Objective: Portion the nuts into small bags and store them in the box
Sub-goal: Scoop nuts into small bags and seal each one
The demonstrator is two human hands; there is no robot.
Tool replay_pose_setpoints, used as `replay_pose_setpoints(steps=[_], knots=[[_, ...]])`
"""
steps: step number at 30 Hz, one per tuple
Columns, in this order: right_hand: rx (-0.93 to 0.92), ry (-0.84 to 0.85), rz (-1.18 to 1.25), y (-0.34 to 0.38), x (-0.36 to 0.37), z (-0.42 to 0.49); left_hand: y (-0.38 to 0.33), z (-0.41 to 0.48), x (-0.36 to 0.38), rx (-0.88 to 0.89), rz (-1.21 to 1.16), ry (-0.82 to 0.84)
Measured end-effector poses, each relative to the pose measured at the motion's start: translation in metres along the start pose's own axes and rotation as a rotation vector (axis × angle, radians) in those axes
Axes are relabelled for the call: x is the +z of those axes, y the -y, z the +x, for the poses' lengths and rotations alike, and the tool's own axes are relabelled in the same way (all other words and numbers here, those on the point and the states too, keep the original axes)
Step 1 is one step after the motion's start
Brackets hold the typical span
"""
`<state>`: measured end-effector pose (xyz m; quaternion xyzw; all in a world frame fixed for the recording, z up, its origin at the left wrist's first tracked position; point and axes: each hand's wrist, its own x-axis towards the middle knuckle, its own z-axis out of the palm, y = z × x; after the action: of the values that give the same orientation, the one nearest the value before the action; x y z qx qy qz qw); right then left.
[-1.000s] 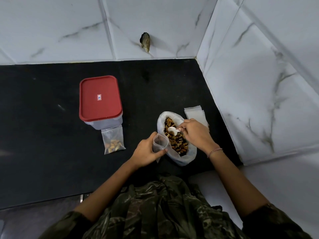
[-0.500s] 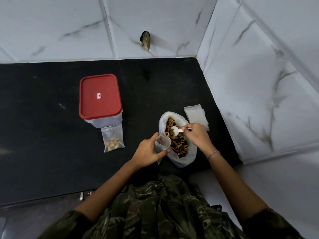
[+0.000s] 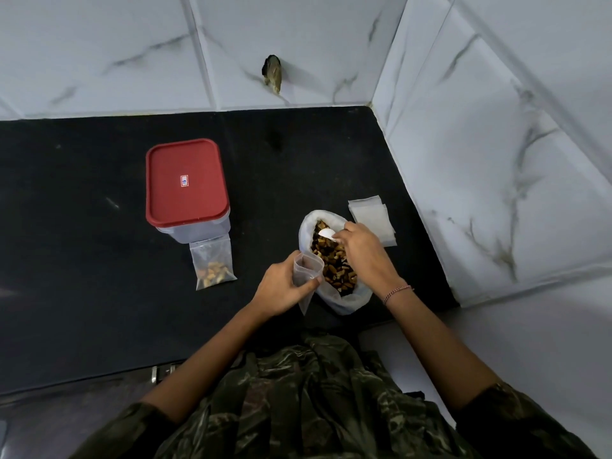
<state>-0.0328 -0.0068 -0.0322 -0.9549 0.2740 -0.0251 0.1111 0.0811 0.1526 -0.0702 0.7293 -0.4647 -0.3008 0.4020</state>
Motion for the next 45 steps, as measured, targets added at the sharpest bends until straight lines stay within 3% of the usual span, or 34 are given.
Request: replay_pose_setpoints(steps=[7, 13, 19, 22, 24, 27, 30, 33, 37, 40, 45], knots=[[0.054, -0.050, 0.049, -0.008, -0.008, -0.001, 0.001, -0.003, 0.000, -0.020, -0.030, 0.009], [-0.012, 0.064, 0.011, -0.001, -0.008, 0.002, 0.001, -0.004, 0.000, -0.006, -0.046, 0.028], [0.239, 0.212, 0.255, -0.011, -0.026, 0.010, 0.002, -0.003, 0.000, 0.005, -0.053, 0.055], [0.366, 0.135, 0.345, -0.007, -0.018, 0.006, 0.003, -0.002, 0.000, 0.019, -0.036, 0.069], [0.287, 0.055, 0.309, -0.001, -0.012, -0.003, 0.005, -0.002, 0.000, 0.028, -0.023, 0.068], [0.206, 0.094, 0.275, 0.002, -0.014, -0.008, 0.006, -0.001, 0.002, 0.034, -0.009, 0.063], [0.461, 0.178, 0.468, -0.005, -0.016, 0.002, 0.008, 0.000, 0.003, 0.027, 0.004, 0.086], [0.705, 0.136, 0.744, 0.001, -0.005, 0.005, 0.009, 0.000, 0.004, 0.033, 0.011, 0.090], [0.517, 0.056, 0.458, 0.018, 0.003, -0.002, 0.009, -0.001, 0.004, 0.039, 0.026, 0.067], [0.480, 0.108, 0.375, 0.017, -0.003, -0.003, 0.011, -0.001, 0.004, 0.048, 0.056, 0.050], [0.847, 0.159, 1.002, 0.014, -0.001, -0.001, 0.013, -0.003, 0.004, 0.072, 0.101, 0.063]])
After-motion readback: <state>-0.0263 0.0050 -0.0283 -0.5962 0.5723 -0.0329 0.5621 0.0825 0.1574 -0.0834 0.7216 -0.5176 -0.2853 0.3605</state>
